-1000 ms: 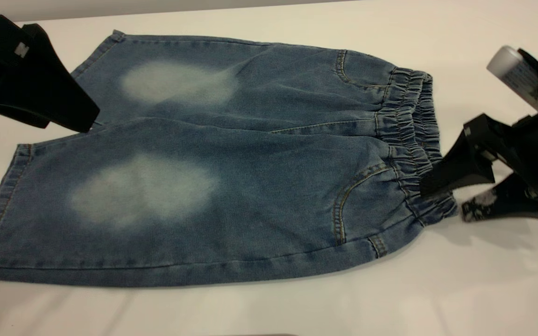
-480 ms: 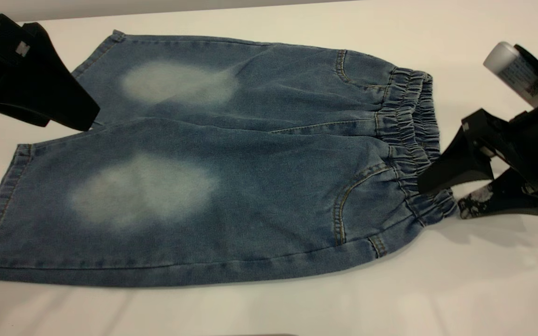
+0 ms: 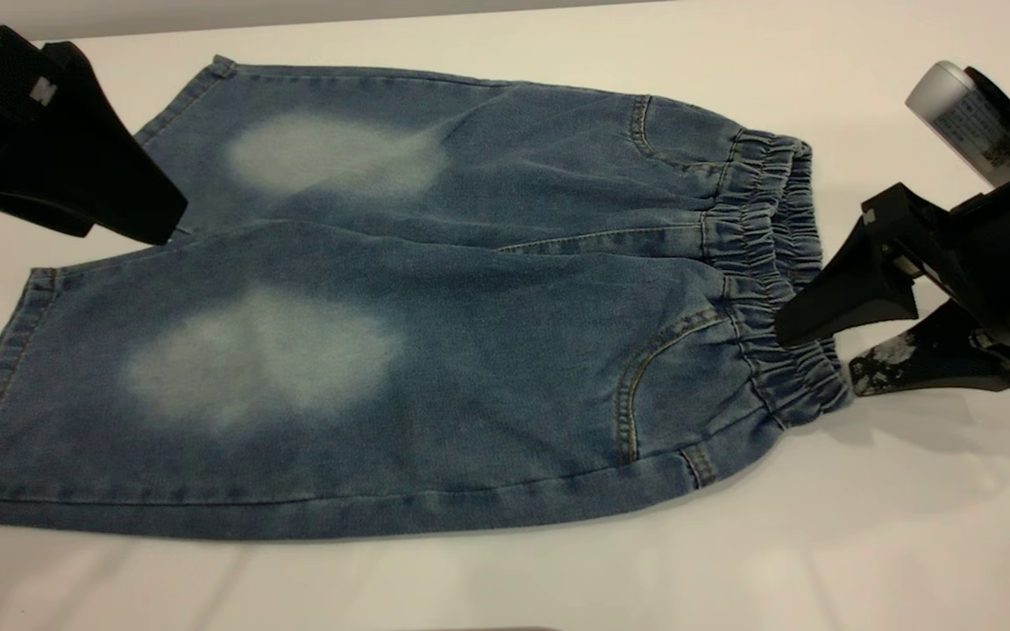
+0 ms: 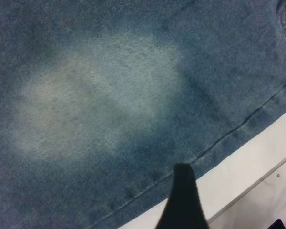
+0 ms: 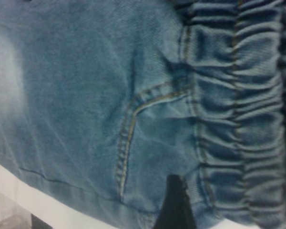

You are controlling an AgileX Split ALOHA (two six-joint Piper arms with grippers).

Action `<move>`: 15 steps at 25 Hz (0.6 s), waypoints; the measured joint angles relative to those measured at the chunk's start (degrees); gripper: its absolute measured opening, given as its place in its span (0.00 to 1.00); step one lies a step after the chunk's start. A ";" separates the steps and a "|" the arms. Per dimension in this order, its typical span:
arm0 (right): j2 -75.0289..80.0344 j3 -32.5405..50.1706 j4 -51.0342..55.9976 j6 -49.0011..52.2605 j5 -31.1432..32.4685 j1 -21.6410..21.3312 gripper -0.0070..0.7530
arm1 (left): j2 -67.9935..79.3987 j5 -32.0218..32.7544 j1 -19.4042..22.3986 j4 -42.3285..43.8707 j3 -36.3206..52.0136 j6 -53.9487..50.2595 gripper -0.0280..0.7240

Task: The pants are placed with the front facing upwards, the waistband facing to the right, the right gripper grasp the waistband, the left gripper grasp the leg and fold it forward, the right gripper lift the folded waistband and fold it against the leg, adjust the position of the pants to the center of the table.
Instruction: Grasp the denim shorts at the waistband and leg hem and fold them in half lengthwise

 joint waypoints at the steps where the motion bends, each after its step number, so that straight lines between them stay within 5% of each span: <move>1: 0.00 0.00 -1.22 0.91 -0.19 0.00 0.66 | 0.00 0.00 0.00 0.00 0.00 0.00 0.72; 15: 0.07 -0.07 -9.22 7.62 -0.43 0.89 0.66 | 0.00 -0.02 -0.05 0.00 0.00 0.00 0.72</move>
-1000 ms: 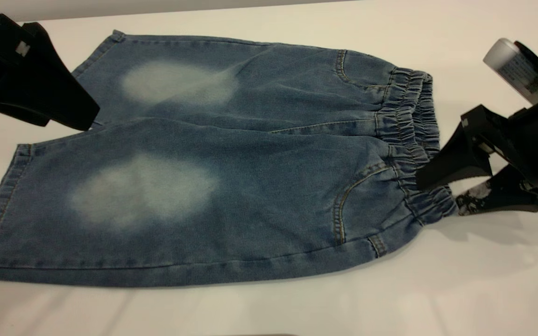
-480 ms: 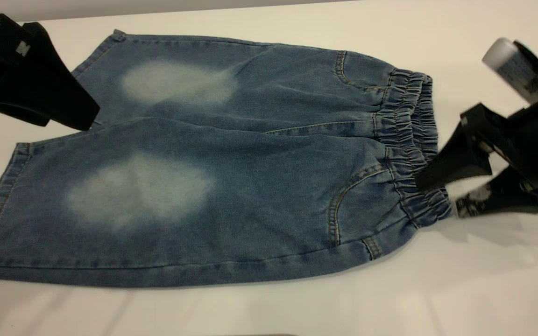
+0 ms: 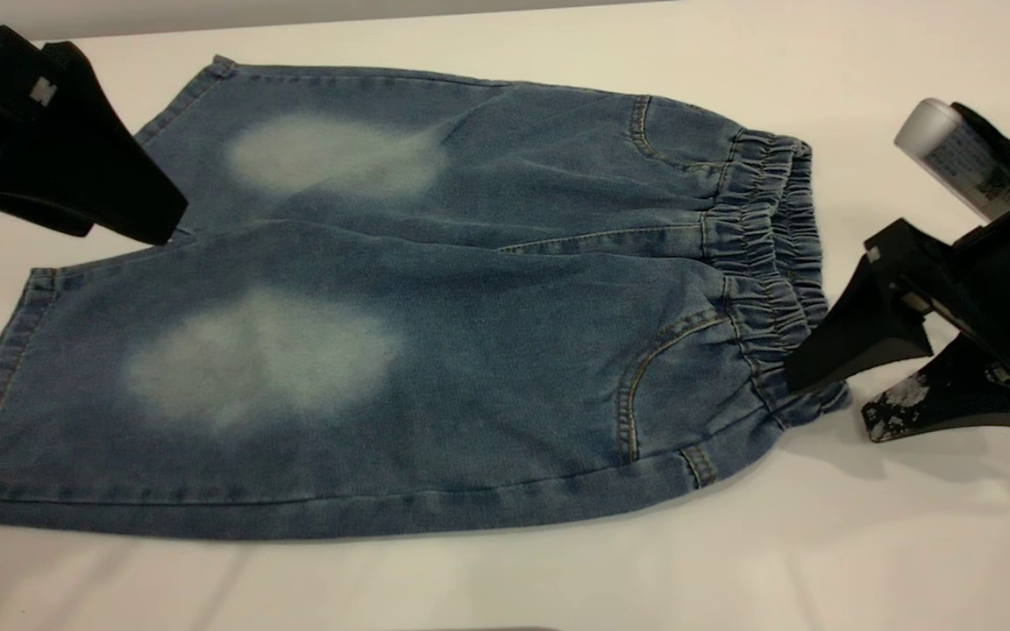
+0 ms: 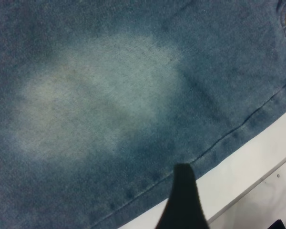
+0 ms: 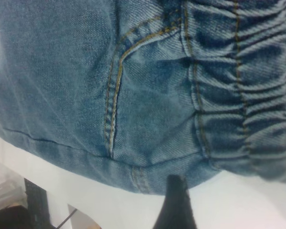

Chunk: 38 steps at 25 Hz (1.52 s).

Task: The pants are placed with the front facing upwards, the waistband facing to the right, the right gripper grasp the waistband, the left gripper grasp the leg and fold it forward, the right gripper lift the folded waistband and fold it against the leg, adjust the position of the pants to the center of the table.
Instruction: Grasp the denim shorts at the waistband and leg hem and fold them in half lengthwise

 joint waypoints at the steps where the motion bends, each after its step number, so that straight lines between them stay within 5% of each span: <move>1: 0.15 0.00 0.18 -0.27 0.00 0.14 0.66 | 0.00 -0.04 0.00 0.00 0.00 0.00 0.72; 8: 3.20 -0.12 1.78 -1.67 2.81 0.21 0.66 | 0.00 -0.24 0.00 0.00 0.00 0.06 0.72; 18: 5.45 -0.17 15.43 -17.61 5.04 0.27 0.66 | 0.00 -0.28 0.00 0.00 0.00 0.06 0.72; 29: 5.74 -0.17 17.14 -28.52 10.40 0.28 0.66 | 0.00 -0.28 0.00 0.00 0.00 0.06 0.72; 34: 5.83 -0.17 17.67 -31.62 17.01 0.28 0.60 | 0.00 -0.28 0.00 0.00 0.00 0.06 0.72; 38: 5.83 -0.17 18.14 -31.87 15.70 0.28 0.56 | 0.00 -0.28 0.00 0.00 0.00 -0.01 0.72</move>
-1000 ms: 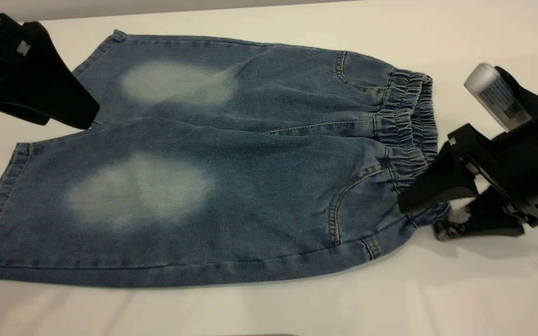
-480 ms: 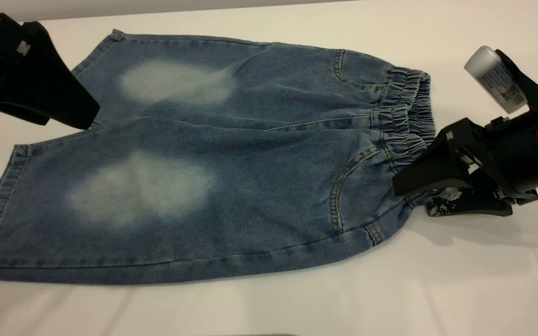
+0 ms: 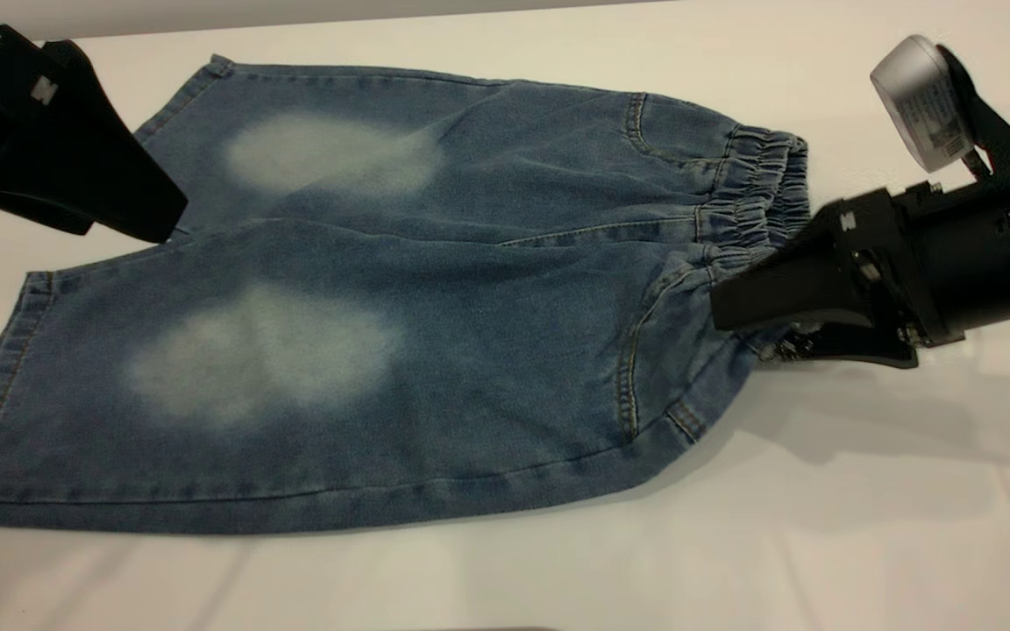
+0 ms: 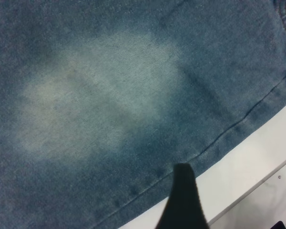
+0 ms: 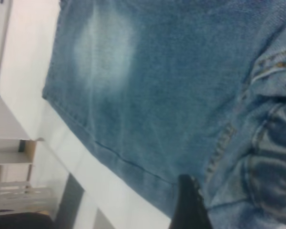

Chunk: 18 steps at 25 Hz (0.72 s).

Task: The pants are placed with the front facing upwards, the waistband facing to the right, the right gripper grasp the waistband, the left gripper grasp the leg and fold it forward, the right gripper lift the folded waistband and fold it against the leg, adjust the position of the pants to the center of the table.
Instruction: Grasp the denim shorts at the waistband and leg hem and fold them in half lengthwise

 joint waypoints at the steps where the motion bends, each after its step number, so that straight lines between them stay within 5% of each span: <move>1: 0.00 0.00 0.00 0.31 -1.61 0.00 0.55 | 0.00 0.00 0.00 0.00 0.00 0.00 0.72; 6: 0.30 0.05 0.00 2.36 -6.37 0.00 0.45 | 0.00 0.00 0.00 0.00 0.00 0.00 0.72; 11: 0.30 0.05 0.18 2.36 -2.52 0.00 0.10 | 0.00 -0.47 0.00 2.58 0.00 0.11 0.72; 18: 0.30 0.05 0.19 1.87 2.29 0.00 0.06 | 1.82 0.12 0.00 19.71 2.70 -1.33 0.72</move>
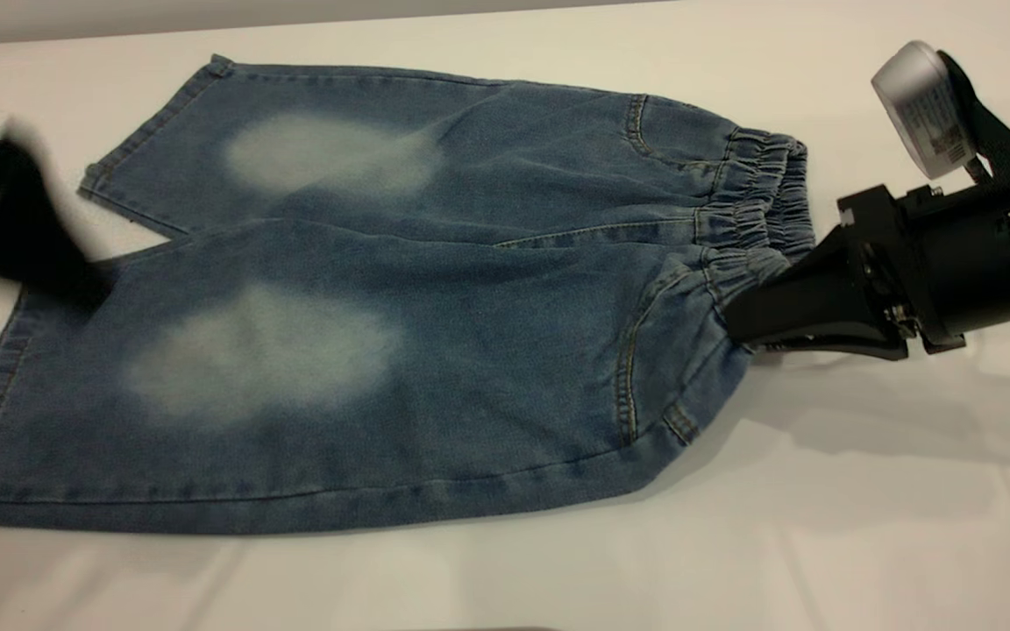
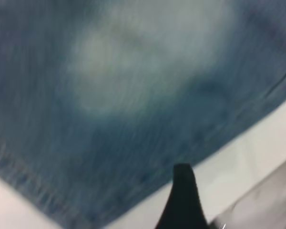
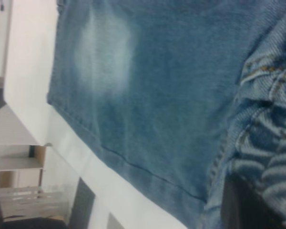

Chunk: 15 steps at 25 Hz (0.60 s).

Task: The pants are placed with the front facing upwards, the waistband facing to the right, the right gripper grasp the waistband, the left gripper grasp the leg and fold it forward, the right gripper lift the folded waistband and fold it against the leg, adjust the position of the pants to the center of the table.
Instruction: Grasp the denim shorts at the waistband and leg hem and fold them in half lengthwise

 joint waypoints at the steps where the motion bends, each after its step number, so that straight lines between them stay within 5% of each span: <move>1: 0.00 0.00 0.00 -0.06 0.42 0.00 0.06 | 0.91 0.05 0.00 3.37 0.85 -0.42 0.72; 8: 0.00 0.00 0.05 -0.12 2.71 0.00 0.06 | 7.49 -0.68 0.00 22.86 5.48 -1.89 0.72; 15: 0.00 0.00 0.05 -0.12 2.89 0.00 0.06 | 13.26 -10.07 0.00 33.81 5.53 -3.30 0.72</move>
